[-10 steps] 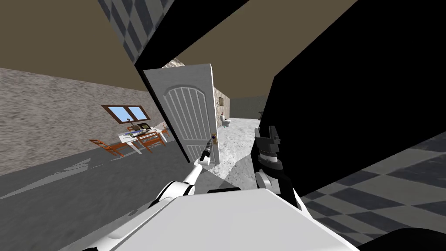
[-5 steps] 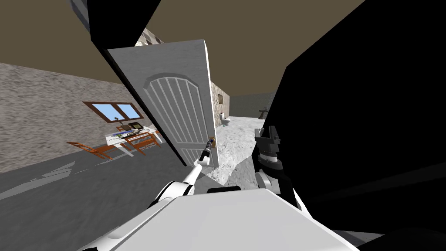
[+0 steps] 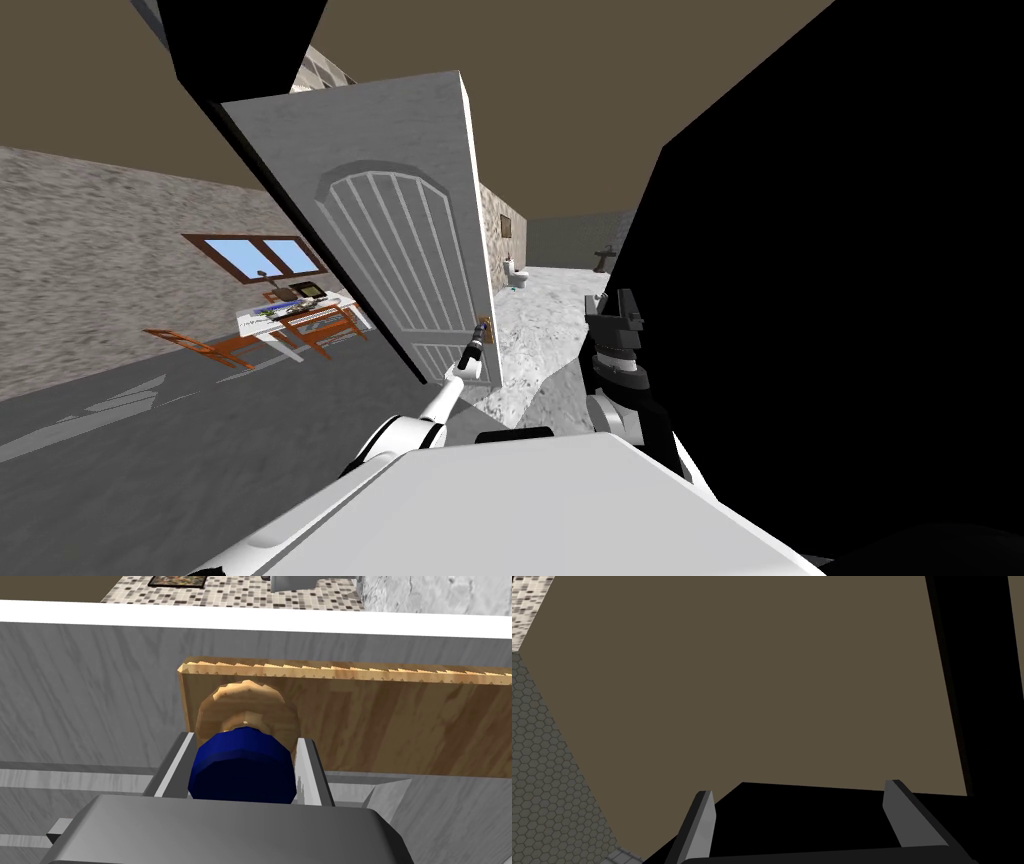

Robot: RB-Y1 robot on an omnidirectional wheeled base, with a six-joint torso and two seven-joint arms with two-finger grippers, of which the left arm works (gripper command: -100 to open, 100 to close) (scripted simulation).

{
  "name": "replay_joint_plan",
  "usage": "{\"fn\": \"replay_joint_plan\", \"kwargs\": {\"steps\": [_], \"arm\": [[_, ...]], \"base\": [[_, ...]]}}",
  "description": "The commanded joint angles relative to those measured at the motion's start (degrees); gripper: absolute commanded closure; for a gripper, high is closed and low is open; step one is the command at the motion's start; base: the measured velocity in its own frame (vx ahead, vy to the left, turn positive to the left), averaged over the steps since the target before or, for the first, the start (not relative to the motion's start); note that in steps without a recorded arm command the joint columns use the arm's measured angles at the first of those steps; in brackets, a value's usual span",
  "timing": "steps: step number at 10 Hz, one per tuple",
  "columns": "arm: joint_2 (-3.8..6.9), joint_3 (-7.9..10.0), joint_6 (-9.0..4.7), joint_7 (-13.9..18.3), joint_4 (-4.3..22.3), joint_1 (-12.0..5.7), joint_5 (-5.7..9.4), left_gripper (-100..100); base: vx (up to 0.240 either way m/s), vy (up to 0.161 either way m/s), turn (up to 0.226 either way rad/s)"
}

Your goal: Push the door open

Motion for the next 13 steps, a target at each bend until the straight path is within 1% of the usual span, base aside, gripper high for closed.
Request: {"fn": "replay_joint_plan", "kwargs": {"steps": [1,3,4,5,9,13], "arm": [[-0.05,-0.02,0.02,0.03,0.03,0.08,0.01,100],[-0.05,-0.02,0.02,0.03,0.03,0.08,0.01,100],[0.35,0.67,0.09,-0.23,0.25,0.24,0.19,100],[0.42,0.81,0.08,-0.27,0.27,0.25,0.23,100],[1.21,2.49,0.02,-0.77,0.50,0.32,0.72,100],[2.15,4.74,-0.06,-1.44,0.81,0.41,1.37,100]], "base": [[-0.019,0.003,0.002],[-0.005,0.001,0.001],[0.061,-0.038,0.026],[0.121,-0.078,0.042],[0.158,-0.071,0.031],[0.191,-0.102,0.055]]}}
